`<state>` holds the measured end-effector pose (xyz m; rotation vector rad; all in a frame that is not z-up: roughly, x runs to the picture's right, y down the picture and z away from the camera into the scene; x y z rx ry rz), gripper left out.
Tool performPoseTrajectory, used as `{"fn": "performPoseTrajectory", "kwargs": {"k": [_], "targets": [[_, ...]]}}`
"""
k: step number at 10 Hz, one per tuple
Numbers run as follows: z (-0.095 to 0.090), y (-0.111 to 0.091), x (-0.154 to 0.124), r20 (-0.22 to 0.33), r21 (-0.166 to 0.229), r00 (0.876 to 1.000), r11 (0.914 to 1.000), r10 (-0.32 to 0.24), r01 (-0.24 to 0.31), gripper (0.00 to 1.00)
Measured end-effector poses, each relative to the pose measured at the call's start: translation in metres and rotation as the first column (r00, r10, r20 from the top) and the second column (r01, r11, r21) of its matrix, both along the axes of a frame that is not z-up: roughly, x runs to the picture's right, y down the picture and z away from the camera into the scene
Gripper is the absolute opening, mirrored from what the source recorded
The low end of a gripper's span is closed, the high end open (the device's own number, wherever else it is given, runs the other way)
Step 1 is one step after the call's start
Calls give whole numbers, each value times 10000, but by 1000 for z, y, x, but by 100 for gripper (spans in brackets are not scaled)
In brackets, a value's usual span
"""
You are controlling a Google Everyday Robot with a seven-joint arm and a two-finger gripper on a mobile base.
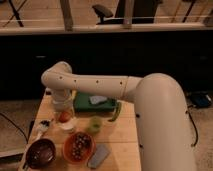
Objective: Place apple in paper cup
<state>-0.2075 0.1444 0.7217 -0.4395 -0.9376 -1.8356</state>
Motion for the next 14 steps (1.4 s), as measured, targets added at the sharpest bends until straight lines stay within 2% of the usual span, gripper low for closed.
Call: {"fn": "performPoseTrajectory", "kwargs": {"k": [9,14], "targets": [[0,-2,1,112,48,9999,10000,-16,15,80],[2,-2,0,-144,-40,9996,9996,-263,262,80]]}}
